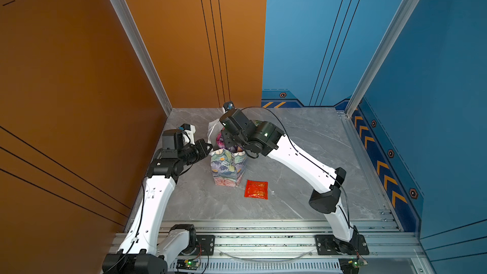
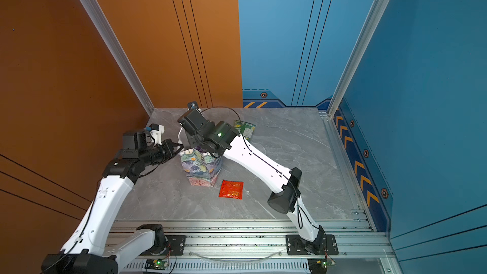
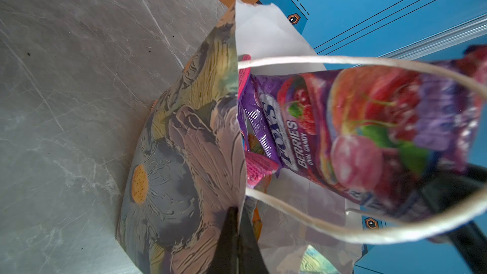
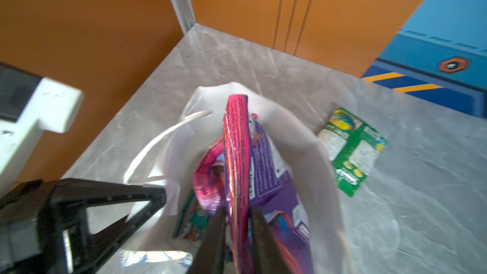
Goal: Place the snacks into the paper bag
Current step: 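Push the packet deeper into the bag and open the right gripper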
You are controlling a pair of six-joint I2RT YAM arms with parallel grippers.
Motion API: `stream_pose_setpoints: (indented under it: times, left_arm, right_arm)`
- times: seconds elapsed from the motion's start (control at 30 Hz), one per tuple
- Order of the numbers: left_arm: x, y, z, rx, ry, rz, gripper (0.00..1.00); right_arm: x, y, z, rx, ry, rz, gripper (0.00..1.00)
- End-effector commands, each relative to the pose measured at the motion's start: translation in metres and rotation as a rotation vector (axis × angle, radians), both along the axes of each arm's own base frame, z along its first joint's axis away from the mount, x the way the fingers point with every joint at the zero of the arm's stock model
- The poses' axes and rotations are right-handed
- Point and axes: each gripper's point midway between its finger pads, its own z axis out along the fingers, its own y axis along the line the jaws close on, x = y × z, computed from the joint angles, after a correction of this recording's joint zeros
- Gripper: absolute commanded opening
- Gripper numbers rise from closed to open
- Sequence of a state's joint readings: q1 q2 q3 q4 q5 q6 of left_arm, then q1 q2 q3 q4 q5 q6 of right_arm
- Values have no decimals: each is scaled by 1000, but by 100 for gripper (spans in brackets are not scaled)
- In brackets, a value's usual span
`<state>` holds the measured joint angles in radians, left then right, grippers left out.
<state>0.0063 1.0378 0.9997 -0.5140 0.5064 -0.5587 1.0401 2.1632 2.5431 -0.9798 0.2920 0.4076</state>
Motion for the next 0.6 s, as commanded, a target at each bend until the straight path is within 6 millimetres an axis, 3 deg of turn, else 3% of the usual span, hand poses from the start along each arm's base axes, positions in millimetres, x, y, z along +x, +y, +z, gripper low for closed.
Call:
stream_pose_setpoints:
  times: [0.0, 0.2, 0.57]
  left_arm:
    - [-1, -2, -2, -11, -3, -17, 0]
    - [-1, -2, -2, -13, -1, -15, 0]
    - [0, -2, -3, -15, -1, -19, 0]
  right_arm:
    - [-14, 29, 10, 180, 130, 127, 30]
    - [-13, 40, 5, 258, 221, 170, 34]
    - [9, 18, 7, 274, 223, 123, 32]
